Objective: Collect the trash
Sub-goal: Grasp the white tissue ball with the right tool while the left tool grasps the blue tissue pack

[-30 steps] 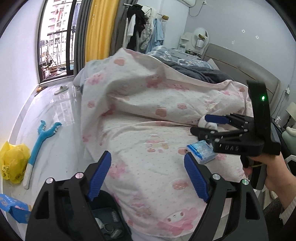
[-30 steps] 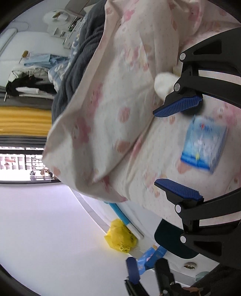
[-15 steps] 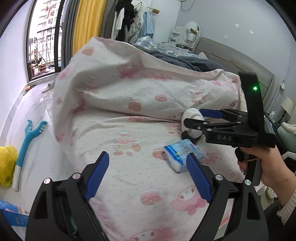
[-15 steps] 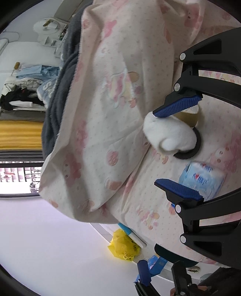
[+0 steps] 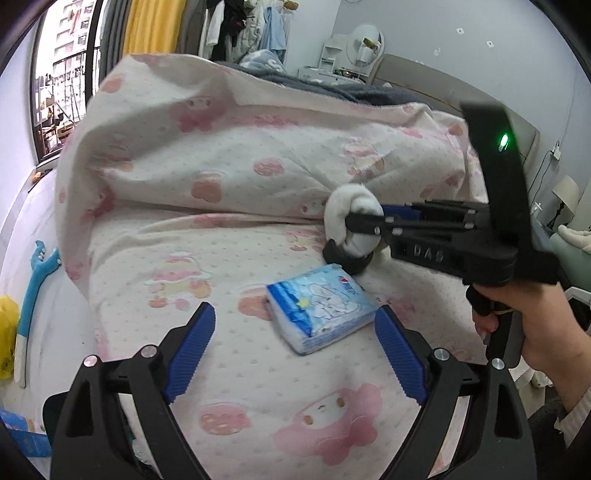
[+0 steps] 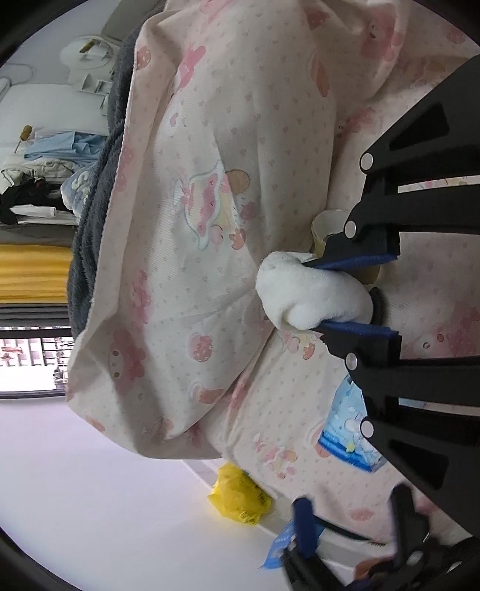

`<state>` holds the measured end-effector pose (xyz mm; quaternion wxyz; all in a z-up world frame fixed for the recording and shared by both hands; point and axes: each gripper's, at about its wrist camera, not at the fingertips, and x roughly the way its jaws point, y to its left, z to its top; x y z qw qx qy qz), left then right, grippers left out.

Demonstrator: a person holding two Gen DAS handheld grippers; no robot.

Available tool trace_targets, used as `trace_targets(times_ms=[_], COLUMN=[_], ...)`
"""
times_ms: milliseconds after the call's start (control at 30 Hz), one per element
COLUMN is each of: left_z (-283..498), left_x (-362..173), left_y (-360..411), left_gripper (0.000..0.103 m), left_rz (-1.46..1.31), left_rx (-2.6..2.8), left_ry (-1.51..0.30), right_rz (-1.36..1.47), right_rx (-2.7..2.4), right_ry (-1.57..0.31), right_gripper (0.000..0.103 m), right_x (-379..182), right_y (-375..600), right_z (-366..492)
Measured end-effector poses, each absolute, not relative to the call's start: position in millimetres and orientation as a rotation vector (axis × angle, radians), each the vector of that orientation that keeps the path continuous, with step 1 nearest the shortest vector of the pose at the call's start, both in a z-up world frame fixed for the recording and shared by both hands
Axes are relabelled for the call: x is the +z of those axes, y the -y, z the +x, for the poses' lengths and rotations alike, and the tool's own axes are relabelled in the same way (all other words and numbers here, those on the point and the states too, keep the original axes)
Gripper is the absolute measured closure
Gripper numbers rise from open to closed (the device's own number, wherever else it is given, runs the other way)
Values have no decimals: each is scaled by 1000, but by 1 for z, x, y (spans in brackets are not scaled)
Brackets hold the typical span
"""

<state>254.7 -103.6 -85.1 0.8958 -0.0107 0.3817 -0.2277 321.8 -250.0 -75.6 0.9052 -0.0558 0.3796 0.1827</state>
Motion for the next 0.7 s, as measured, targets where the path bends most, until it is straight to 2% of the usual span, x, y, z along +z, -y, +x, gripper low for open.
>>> trace_targets(times_ms=[467, 700], left_z=[261, 267], left_x=[-100, -109], left_y=[131, 140], left_gripper=[11, 9], left_rz=[12, 5], left_rx=[-455, -444], left_ry=[-826, -845], right_rz=[114, 133], right_rx=[476, 492], right_ry=[-702, -699], right_gripper=[78, 78], right_x=[-46, -39], right_y=[290, 296], right_z=[312, 307])
